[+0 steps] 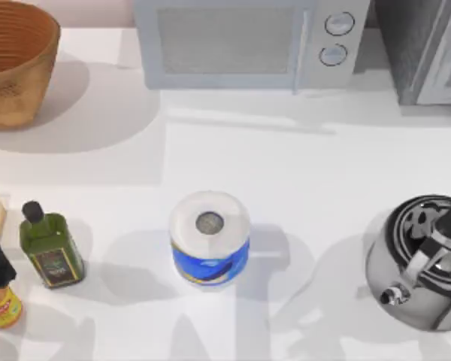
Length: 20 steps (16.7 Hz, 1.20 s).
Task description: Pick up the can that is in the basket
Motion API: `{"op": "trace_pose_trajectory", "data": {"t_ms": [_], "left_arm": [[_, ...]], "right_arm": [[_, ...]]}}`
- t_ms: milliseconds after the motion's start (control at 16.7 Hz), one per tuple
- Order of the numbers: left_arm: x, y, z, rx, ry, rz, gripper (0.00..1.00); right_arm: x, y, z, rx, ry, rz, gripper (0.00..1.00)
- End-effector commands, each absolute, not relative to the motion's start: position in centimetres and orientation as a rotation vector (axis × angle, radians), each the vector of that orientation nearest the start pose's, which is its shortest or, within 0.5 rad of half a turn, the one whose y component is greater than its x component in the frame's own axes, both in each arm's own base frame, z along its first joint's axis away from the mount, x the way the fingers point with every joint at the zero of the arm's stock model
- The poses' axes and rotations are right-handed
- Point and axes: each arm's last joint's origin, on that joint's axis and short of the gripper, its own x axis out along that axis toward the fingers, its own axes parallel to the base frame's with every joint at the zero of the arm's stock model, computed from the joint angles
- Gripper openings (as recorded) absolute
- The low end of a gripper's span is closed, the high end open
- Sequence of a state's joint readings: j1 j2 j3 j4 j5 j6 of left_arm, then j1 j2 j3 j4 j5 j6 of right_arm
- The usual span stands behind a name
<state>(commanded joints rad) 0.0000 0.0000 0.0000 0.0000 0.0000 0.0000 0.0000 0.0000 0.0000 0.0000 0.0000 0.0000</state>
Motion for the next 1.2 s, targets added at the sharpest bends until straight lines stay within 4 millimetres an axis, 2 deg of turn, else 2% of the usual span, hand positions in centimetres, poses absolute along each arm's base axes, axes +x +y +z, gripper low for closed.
{"op": "trace_pose_trajectory", "data": {"t_ms": [180, 360, 660, 900, 1080, 1200], "left_arm": [[10.6, -0.1, 16.1, 0.000, 0.007, 0.003, 1.00], [10.8, 0.1, 17.2, 0.001, 0.071, 0.022, 1.00], [12.7, 0.6, 22.0, 0.007, 0.264, 0.059, 1.00], [17.0, 1.4, 27.0, 0.014, 0.455, 0.073, 1.00], [22.2, 2.3, 30.1, 0.016, 0.606, 0.072, 1.00], [26.4, 3.1, 31.3, 0.015, 0.706, 0.066, 1.00]], "right_arm": [[10.6, -0.1, 16.0, 0.000, 0.000, 0.000, 1.00], [10.6, -0.1, 16.0, 0.000, 0.000, 0.000, 1.00], [10.6, -0.1, 16.0, 0.000, 0.000, 0.000, 1.00], [10.6, -0.1, 16.0, 0.000, 0.000, 0.000, 1.00], [10.6, -0.1, 16.0, 0.000, 0.000, 0.000, 1.00], [10.6, -0.1, 16.0, 0.000, 0.000, 0.000, 1.00]]}}
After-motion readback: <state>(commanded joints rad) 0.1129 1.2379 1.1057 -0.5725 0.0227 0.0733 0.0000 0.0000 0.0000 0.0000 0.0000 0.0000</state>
